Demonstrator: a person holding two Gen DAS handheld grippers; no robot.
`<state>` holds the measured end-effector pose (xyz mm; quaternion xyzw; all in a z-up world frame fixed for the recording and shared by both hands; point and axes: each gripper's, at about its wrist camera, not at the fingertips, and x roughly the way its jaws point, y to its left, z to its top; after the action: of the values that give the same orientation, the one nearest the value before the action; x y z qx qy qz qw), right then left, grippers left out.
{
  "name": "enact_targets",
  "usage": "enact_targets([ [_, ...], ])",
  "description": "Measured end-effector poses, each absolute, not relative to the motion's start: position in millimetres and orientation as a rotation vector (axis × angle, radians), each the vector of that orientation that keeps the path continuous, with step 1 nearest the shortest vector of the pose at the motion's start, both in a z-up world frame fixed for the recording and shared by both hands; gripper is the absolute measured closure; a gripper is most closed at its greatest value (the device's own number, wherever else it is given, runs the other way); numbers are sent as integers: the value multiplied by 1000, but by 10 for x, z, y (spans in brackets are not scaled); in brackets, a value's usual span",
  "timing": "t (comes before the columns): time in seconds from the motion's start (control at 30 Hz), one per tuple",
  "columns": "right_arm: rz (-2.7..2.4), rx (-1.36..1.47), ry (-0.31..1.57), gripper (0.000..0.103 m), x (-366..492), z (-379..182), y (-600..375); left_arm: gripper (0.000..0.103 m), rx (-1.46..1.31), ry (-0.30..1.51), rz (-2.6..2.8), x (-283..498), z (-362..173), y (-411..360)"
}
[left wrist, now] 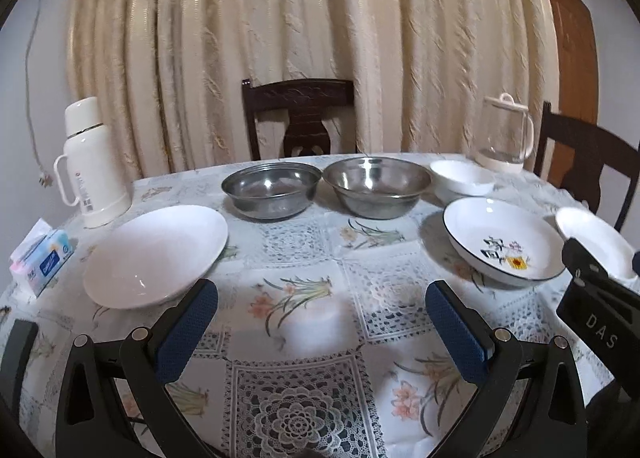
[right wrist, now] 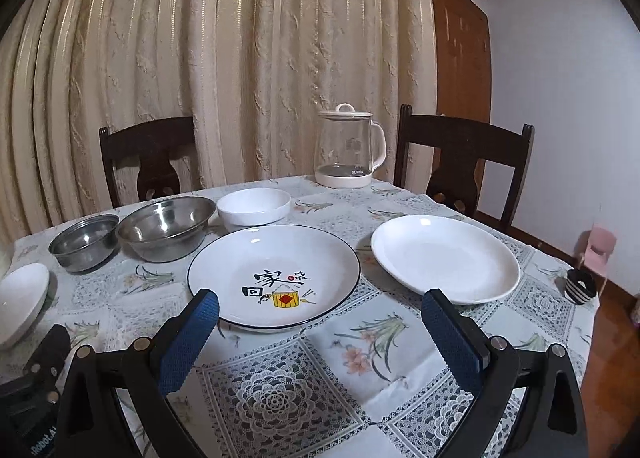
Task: Organize plates and bowls
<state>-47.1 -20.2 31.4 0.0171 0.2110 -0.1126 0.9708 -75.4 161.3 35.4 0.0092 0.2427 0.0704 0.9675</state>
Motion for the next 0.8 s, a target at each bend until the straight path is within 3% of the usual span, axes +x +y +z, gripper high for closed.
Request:
enact_targets([
  [0.8,-192,22,367,0,-547,370,-158,0,-15,503,159,-730,339,1692],
])
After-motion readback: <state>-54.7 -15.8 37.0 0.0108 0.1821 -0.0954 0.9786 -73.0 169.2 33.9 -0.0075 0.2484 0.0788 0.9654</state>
